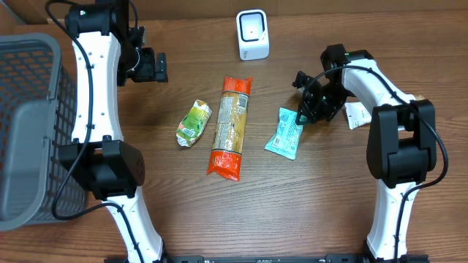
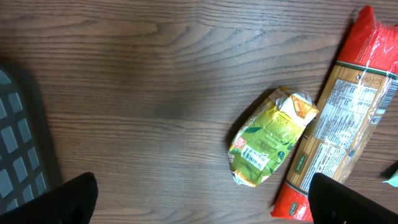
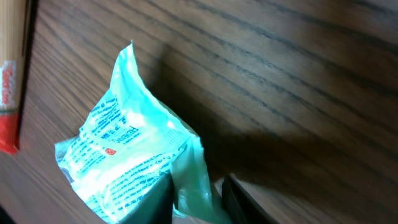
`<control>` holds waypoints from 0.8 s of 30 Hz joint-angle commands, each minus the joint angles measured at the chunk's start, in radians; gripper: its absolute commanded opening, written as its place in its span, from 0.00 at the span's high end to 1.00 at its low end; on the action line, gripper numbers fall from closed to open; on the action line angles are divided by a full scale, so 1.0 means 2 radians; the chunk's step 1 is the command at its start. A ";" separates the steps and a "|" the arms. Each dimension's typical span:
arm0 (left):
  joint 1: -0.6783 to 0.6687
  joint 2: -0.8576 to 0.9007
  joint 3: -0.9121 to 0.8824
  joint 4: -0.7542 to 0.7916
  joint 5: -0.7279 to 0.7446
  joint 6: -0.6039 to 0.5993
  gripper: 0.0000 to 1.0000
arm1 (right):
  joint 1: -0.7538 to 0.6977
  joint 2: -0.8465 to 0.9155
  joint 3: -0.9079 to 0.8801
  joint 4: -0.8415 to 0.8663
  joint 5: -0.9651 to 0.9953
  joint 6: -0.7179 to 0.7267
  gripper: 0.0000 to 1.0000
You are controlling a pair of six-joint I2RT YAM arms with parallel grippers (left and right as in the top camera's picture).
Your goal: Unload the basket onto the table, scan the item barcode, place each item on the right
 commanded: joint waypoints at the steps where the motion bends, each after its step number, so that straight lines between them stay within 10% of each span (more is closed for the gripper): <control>1: -0.001 0.004 -0.002 0.001 -0.003 0.009 0.01 | 0.001 0.001 -0.003 0.003 -0.002 0.087 0.92; 13: -0.001 0.004 -0.001 0.001 -0.003 0.009 0.00 | 0.002 0.001 -0.003 0.045 -0.002 0.532 0.96; 17: -0.001 0.004 -0.001 0.001 -0.003 0.009 0.00 | 0.010 0.001 -0.003 0.045 0.015 0.520 0.92; 20: -0.001 0.004 -0.001 0.001 -0.003 0.009 0.00 | 0.016 0.001 -0.003 0.030 0.016 0.476 0.54; 24: -0.001 0.004 -0.001 0.001 -0.003 0.009 0.00 | 0.016 -0.001 0.006 -0.008 0.013 0.376 0.46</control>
